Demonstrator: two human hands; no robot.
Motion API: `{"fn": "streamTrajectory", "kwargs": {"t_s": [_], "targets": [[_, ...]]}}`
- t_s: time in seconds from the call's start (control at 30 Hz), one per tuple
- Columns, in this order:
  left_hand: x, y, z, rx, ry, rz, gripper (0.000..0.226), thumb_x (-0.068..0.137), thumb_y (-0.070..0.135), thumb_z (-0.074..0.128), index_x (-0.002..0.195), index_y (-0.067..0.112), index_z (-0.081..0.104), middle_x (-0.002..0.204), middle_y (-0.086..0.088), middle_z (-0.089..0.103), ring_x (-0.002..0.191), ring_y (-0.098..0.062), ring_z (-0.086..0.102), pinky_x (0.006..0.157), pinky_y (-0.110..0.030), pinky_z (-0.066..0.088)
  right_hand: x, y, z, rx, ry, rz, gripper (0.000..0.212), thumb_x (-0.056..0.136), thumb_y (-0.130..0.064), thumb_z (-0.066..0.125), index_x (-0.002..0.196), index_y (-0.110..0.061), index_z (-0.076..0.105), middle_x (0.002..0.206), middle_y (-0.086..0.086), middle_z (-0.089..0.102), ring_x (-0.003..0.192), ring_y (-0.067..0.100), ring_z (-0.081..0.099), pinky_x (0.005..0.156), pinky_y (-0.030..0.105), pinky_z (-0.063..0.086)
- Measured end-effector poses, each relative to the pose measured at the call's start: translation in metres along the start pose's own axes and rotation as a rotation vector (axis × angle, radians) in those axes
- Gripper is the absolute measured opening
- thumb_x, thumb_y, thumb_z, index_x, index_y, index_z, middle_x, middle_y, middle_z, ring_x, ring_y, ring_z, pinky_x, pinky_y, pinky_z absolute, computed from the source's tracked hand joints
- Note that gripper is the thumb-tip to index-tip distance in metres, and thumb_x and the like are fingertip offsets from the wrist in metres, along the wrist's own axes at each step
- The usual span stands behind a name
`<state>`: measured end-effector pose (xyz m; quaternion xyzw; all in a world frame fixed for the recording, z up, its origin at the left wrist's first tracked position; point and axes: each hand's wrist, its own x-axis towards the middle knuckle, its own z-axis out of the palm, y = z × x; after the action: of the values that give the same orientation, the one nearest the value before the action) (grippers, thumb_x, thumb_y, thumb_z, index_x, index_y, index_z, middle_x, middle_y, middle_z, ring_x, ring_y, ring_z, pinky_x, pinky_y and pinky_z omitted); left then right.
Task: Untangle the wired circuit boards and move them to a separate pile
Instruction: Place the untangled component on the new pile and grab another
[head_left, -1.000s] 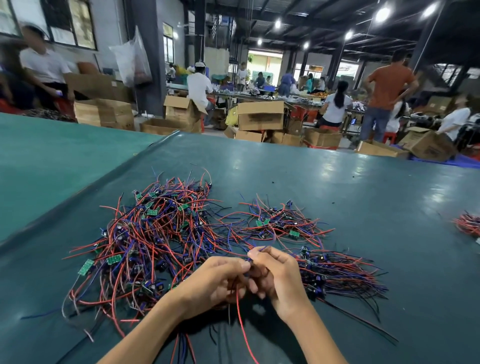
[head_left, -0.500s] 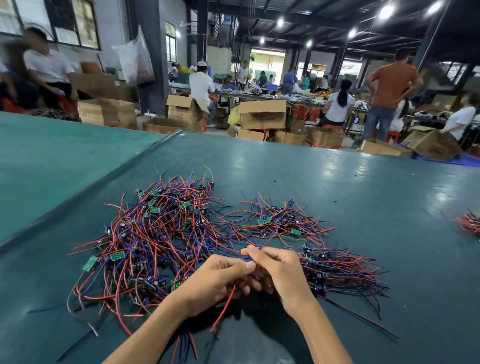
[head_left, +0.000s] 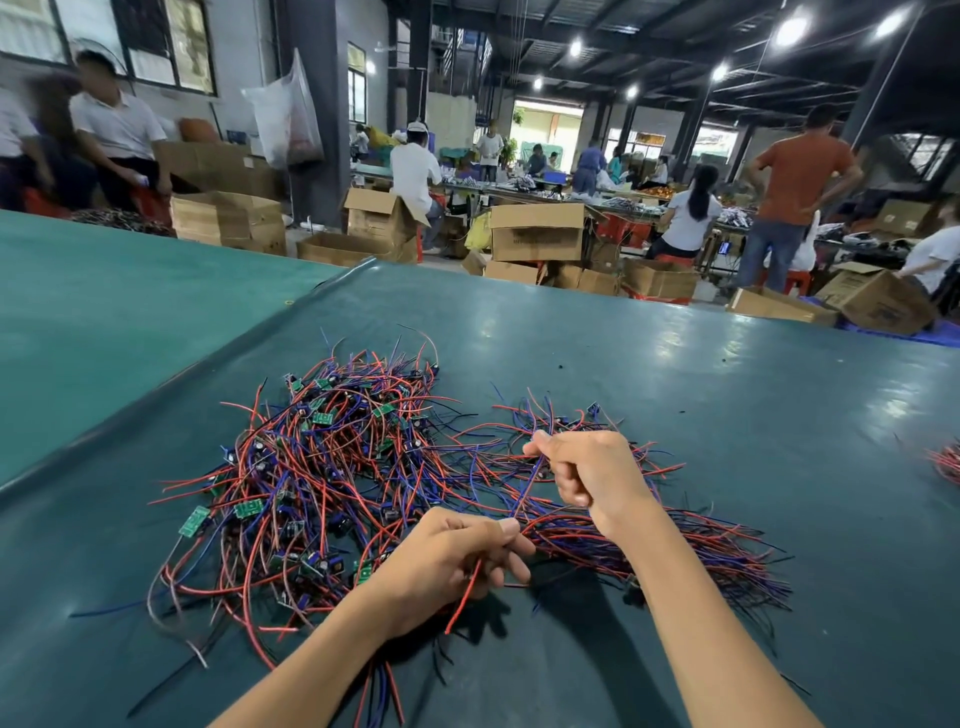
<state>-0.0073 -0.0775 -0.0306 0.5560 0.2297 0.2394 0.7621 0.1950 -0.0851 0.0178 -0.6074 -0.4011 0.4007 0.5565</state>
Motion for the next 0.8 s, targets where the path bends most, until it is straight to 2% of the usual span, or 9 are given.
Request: {"fn": "streamTrajectory", "kwargs": {"t_s": [0.13, 0.37, 0.57, 0.8], "targets": [[0.001, 0.0, -0.001, 0.01, 0.013, 0.0, 0.037, 0.087, 0.037, 0.069, 0.095, 0.002, 0.078, 0.089, -0.02, 0.073, 0.064, -0.012, 0.057, 0.056, -0.021, 0.036, 0.014, 0.006, 0.004, 0.163, 0.032, 0.11, 0.02, 0.093, -0.014, 0.066, 0.089, 0.005, 0.072, 0.051, -0.001, 0.029, 0.041, 0.011, 0.021, 0.037, 0.02, 0.015], [0.004, -0.001, -0.001, -0.014, 0.069, 0.011, 0.038, 0.085, 0.039, 0.072, 0.093, 0.002, 0.079, 0.087, -0.019, 0.073, 0.063, -0.011, 0.058, 0.05, -0.019, 0.037, 0.03, 0.001, 0.011, 0.355, 0.043, 0.225, 0.018, 0.094, -0.012, 0.065, 0.096, 0.005, 0.069, 0.052, -0.004, 0.033, 0.037, 0.006, 0.026, 0.034, 0.019, 0.018], [0.005, -0.005, -0.001, -0.053, 0.126, 0.043, 0.038, 0.083, 0.039, 0.073, 0.092, 0.002, 0.079, 0.084, -0.018, 0.073, 0.061, -0.012, 0.057, 0.048, -0.018, 0.036, 0.036, -0.006, 0.015, 0.419, 0.087, 0.214, 0.018, 0.095, -0.012, 0.065, 0.097, 0.005, 0.068, 0.048, -0.006, 0.037, 0.036, 0.005, 0.029, 0.033, 0.018, 0.021], [0.004, -0.003, -0.001, -0.101, 0.136, 0.05, 0.034, 0.085, 0.034, 0.077, 0.09, 0.001, 0.079, 0.081, -0.017, 0.072, 0.059, -0.012, 0.056, 0.05, -0.018, 0.036, 0.041, -0.012, 0.01, 0.453, 0.055, 0.203, 0.02, 0.09, -0.015, 0.071, 0.096, 0.004, 0.07, 0.052, -0.004, 0.041, 0.038, 0.004, 0.034, 0.034, 0.017, 0.025]]}}
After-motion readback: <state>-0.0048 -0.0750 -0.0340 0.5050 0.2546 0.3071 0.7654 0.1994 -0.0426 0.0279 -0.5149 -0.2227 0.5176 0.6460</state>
